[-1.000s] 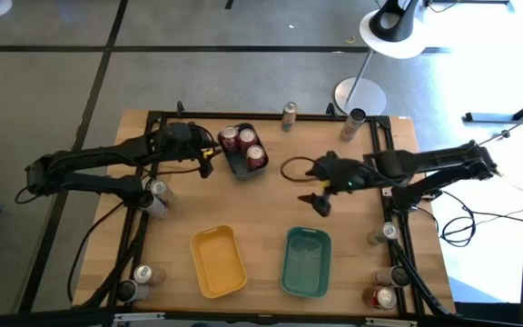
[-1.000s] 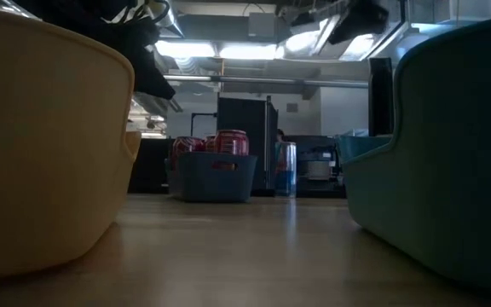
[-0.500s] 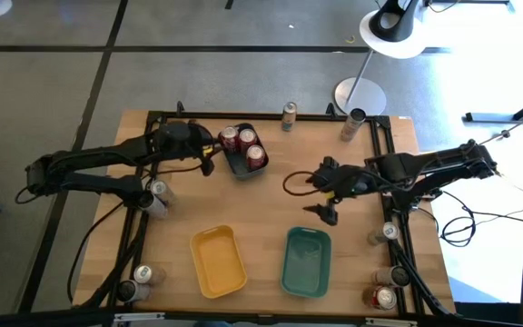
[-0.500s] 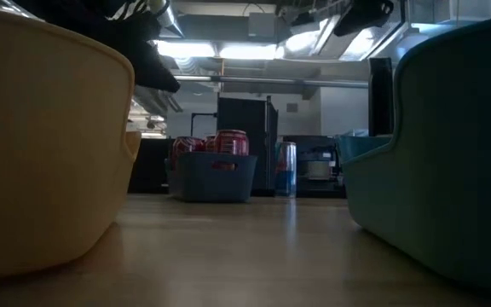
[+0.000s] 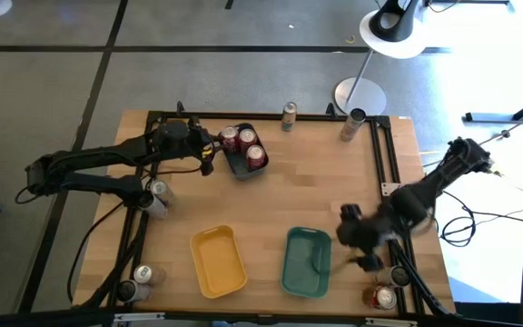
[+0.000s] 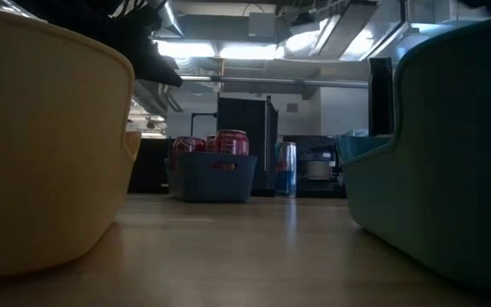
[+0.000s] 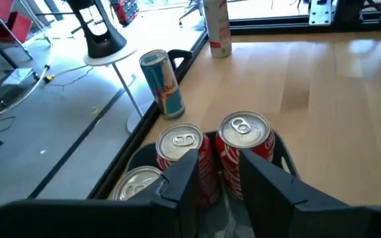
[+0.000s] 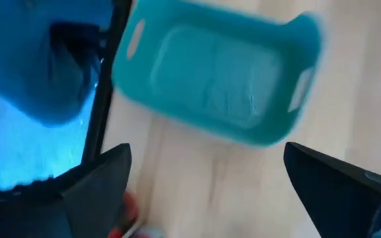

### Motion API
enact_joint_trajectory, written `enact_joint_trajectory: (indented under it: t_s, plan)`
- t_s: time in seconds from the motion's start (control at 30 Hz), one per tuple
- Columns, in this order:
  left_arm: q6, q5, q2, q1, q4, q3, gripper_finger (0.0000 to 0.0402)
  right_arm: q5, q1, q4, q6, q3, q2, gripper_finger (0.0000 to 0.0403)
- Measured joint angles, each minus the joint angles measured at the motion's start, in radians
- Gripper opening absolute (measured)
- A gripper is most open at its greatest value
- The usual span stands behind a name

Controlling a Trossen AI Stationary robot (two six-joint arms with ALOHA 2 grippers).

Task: Sort soda cans
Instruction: Put the red and white soda can into the blue bin

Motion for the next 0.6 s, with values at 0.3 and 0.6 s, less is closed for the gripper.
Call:
enact_joint_trajectory:
  t_s: [0.3, 0.6]
  plan:
    - [-0.097, 0.000, 0.000, 0.000, 0.007, 0.000, 0.0100, -0.018, 0.328, -0.003, 0.274, 0.000, 0.104, 0.0394]
    - [-0.182, 0.000, 0.000, 0.000, -0.001, 0.000, 0.0100, -0.022, 0.481, 0.016, 0.435, 0.000, 0.180, 0.0395]
